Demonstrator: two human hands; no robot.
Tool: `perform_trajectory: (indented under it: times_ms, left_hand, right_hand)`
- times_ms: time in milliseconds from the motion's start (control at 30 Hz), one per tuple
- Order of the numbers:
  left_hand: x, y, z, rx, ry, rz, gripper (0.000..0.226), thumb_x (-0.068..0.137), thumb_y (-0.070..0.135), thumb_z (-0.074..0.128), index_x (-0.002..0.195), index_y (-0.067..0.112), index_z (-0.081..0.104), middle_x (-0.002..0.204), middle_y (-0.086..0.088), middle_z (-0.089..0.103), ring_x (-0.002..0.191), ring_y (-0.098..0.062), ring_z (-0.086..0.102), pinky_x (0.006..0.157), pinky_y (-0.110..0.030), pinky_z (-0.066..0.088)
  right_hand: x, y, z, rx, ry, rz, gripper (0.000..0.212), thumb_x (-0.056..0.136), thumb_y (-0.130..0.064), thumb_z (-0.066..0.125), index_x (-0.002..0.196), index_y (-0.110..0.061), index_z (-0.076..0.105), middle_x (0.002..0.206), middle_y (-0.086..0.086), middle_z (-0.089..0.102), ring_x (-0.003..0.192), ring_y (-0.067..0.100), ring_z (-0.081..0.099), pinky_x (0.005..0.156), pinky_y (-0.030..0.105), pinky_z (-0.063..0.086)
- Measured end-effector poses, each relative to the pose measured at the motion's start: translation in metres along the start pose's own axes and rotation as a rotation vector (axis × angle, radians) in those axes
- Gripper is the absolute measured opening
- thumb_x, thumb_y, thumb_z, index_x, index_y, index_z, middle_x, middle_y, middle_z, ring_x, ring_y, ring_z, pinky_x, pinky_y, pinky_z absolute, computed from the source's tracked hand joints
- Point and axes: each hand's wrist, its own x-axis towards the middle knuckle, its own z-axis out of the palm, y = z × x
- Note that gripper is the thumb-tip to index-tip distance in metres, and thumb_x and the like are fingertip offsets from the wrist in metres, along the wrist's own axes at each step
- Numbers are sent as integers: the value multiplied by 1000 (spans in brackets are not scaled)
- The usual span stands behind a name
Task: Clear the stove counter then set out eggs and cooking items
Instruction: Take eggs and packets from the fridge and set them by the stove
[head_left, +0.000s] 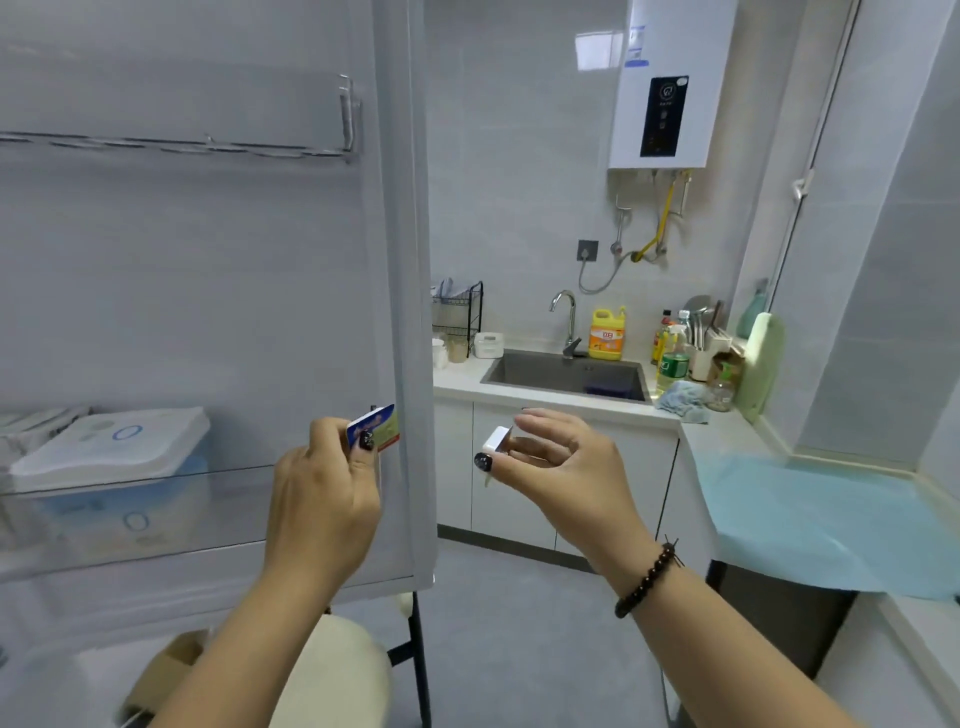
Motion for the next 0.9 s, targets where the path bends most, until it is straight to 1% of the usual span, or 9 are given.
perform_trajectory:
  times_ms: [100,233,367,467,533,600,733,800,900]
  left_hand:
    - [-23,10,-9,66,49,-22,8,95,13,53,93,15,45,81,0,51,75,-26,45,68,-34,31]
    - [-56,23,-31,27,164,-122,12,97,15,51,107,10,54,98,0,54,87,-18,47,73,-31,35]
    - [-82,57,-59,-156,275,-136,17,98,16,50,113,22,55,106,13,55,95,6,51,77,-3,39]
    - [-93,76,-73,-154,312,-113,18,96,29,50,113,23,56,115,17,56,105,10,51,81,4,36]
    - [-101,82,-78,-120,337,-94,25,93,34,45,111,20,56,124,15,52,114,10,47,90,-1,36]
    - [-112,86,-79,-102,378,-94,26,94,36,41,108,20,56,136,10,45,124,8,40,99,-15,35]
    - [-133,83,-87,-114,496,-149,28,94,43,39,107,23,55,143,10,37,128,18,30,106,-26,35]
    - [-139,83,-97,-111,538,-172,26,91,51,38,105,34,52,145,12,35,136,8,29,111,-37,35]
    - [-146,87,-116,-59,611,-149,17,93,47,39,104,38,48,148,11,32,141,-1,27,113,-39,33]
  right_hand:
    - [-6,-3,-8,111,-60,8,32,66,-12,87,94,-16,71,111,7,68,87,9,72,75,18,57]
    - [-14,-3,-12,151,-184,30,31,70,-19,85,98,-16,72,96,2,75,89,10,72,74,19,56]
    - [-25,-1,-4,207,-321,27,23,75,-29,79,95,-21,73,96,-4,75,92,6,70,79,22,56]
    - [-31,-2,4,325,-370,34,41,71,-40,70,104,-15,69,100,-1,74,94,7,69,87,27,55]
    - [-33,-4,8,399,-397,45,46,71,-42,67,108,-15,67,106,1,72,101,13,68,93,32,54]
    - [-36,-6,14,469,-458,71,49,72,-44,65,112,-16,65,111,1,71,104,14,67,97,35,52]
    - [-55,-14,35,546,-683,131,51,76,-44,63,118,-16,60,115,8,69,109,19,66,102,41,49]
    - [-65,-18,44,565,-759,142,56,76,-49,68,120,-15,60,117,11,68,111,21,65,102,43,48]
    - [-77,-26,57,649,-882,153,67,72,-56,74,120,-13,59,120,13,68,114,26,63,99,40,50]
